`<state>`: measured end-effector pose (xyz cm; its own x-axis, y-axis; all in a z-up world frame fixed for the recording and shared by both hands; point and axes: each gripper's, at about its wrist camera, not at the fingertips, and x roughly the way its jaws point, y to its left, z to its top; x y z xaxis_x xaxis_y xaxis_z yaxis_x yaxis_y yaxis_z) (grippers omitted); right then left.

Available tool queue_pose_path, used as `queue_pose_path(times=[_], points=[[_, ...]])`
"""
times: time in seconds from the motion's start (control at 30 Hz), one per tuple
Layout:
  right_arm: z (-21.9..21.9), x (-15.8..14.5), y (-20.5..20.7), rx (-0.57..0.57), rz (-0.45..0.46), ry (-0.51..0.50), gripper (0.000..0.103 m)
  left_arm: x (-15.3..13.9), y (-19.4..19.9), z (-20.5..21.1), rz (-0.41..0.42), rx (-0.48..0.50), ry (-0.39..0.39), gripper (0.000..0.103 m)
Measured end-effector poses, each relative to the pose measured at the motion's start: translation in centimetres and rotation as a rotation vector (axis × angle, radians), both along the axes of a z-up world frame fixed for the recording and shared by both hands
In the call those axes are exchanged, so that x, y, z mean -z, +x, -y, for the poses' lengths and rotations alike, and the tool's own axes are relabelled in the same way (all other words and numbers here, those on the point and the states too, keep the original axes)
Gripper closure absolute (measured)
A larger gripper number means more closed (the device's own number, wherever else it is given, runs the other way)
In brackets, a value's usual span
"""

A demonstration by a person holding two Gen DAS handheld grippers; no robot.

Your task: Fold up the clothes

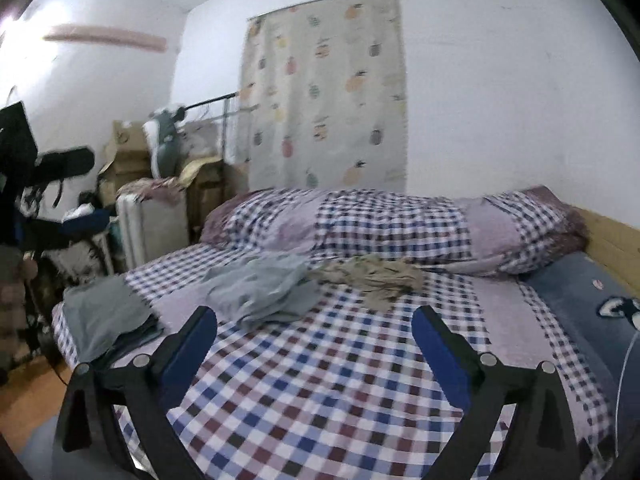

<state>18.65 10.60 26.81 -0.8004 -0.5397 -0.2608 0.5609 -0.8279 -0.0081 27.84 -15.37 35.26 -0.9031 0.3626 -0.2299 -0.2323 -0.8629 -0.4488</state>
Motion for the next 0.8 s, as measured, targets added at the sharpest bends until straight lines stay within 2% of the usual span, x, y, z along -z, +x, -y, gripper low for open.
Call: queue_pose_path(times=[0.1,0.27,0.4,0.6,0.8], points=[[-2.9,0.2,-2.3,0.050,0.048,-0.077,0.002,0.0,-2.1,-3.8,0.000,0.023,-0.049,0.001],[-7.5,1.4,-7.0,0.160,0.153,-0.199,0.001,1.8,-5.9,-7.0,0.050,0.032,-0.091,0.001],[-9.0,3.7,-11.5,0.222,0.256,-0.221,0.001,5.7,-9.9,-7.8,0.122,-0.017,-0.133,0.001],[-7.1,8.9,-17.3,0.227,0.333,-0.142,0.001,14.1,-15.7,-8.1,0.266,-0.092,-0.200,0.001],[-4.0,16.4,-22.3,0.231,0.441,-0.041,0.001,21.9,-21.4,-8.7,0.389,-0.122,-0.268,0.001]])
